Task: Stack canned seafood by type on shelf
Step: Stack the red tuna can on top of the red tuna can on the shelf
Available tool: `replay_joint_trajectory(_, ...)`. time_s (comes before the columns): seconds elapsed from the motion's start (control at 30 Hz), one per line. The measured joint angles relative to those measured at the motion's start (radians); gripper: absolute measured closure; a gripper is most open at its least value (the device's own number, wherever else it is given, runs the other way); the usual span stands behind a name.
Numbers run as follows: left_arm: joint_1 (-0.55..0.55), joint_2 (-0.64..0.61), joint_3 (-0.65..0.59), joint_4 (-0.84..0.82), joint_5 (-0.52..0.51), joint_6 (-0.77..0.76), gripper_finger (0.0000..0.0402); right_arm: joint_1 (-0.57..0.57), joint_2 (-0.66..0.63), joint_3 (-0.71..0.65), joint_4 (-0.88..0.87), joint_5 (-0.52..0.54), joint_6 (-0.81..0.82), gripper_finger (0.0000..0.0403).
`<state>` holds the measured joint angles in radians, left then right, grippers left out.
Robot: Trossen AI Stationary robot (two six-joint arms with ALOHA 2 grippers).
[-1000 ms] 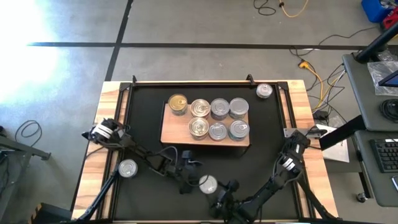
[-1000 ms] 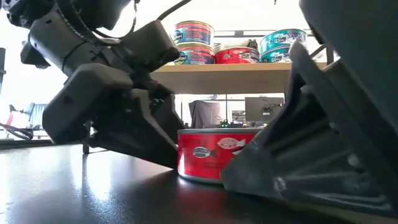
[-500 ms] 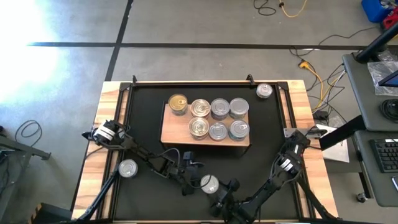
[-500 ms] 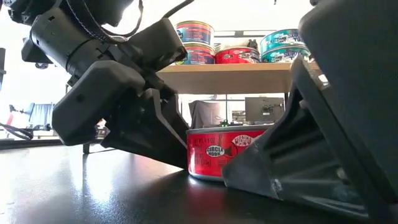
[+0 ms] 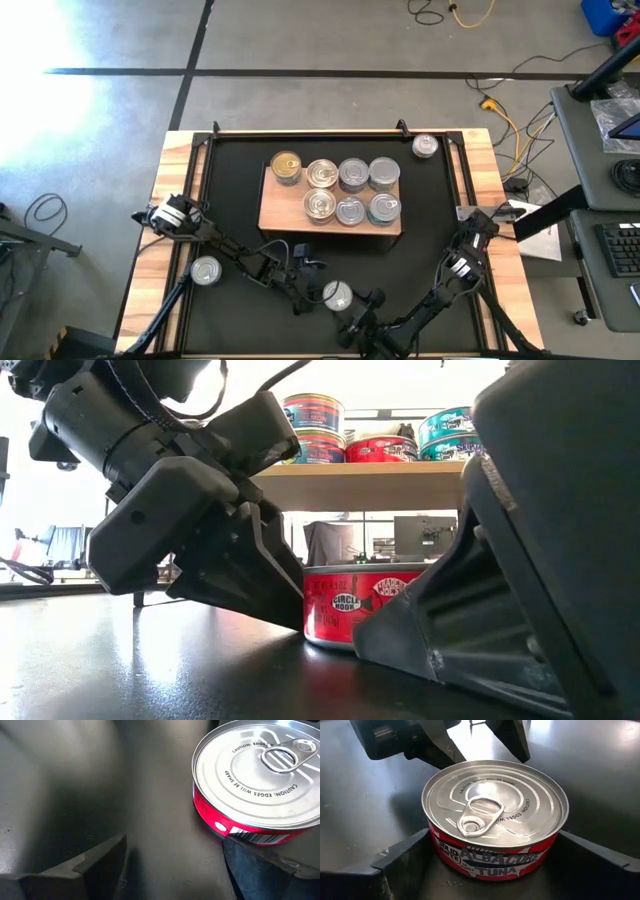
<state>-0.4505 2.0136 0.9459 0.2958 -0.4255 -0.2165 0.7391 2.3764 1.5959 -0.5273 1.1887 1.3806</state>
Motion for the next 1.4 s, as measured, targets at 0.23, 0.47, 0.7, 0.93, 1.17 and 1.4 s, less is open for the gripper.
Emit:
replay_joint_trajectory(0.23,-0.005,0.000,0.000,0.016,0.033,0.041,0.0084,-0.008,0.006,-0.003,-0.011,0.012,0.052,0.0004)
replay_joint_trajectory(0.47,-0.005,0.000,-0.004,0.018,0.043,0.042,0.0084,-0.006,-0.001,0.001,-0.041,0.000,-0.013,0.0003)
replay_joint_trajectory(0.7,-0.016,0.000,-0.001,0.018,0.044,0.022,0.0084,0.000,-0.006,0.014,-0.060,-0.020,0.067,0.0003)
replay_joint_trajectory(0.93,-0.026,0.001,0.008,0.021,0.039,0.015,0.0084,-0.010,-0.003,0.014,-0.058,-0.007,0.074,0.0003)
replay_joint_trajectory(1.17,-0.029,0.002,0.011,0.020,0.022,-0.004,0.0084,-0.021,-0.002,0.013,-0.043,0.024,0.061,0.0002)
replay_joint_trajectory(1.4,-0.033,0.003,0.013,0.040,0.018,-0.001,0.0084,-0.032,-0.001,0.011,-0.039,0.037,0.058,0.0002)
